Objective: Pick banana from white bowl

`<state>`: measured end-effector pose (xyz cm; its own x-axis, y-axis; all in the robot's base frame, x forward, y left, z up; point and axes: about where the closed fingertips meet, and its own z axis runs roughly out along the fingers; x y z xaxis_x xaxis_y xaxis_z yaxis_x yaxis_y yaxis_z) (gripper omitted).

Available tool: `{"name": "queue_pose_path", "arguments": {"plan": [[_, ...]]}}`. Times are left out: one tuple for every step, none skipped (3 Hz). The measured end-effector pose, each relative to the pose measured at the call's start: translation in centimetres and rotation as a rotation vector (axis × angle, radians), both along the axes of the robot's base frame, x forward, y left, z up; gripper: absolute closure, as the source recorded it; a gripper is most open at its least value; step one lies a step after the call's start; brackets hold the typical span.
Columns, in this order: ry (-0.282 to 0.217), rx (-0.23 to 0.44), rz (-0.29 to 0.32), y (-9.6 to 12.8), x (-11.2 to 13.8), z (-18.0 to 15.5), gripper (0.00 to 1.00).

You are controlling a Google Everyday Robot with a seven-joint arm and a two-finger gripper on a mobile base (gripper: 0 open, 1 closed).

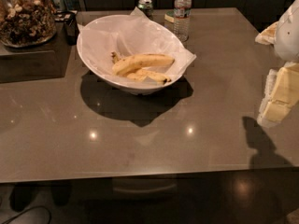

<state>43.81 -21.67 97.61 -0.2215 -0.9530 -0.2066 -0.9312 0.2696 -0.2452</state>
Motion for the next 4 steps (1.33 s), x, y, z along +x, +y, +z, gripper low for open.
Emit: {"name": "queue_pose_path", "arguments": {"plan": [[0.0,0.0,0.0,0.0,0.0,0.0,0.0],[-0.023,0.021,0.004,0.3,0.8,0.6,0.0],[-0.066,0.094,0.055,1.2,3.4,1.7,0.0],[-0.087,0.186,0.154,3.5,7.1,2.8,0.0]]}}
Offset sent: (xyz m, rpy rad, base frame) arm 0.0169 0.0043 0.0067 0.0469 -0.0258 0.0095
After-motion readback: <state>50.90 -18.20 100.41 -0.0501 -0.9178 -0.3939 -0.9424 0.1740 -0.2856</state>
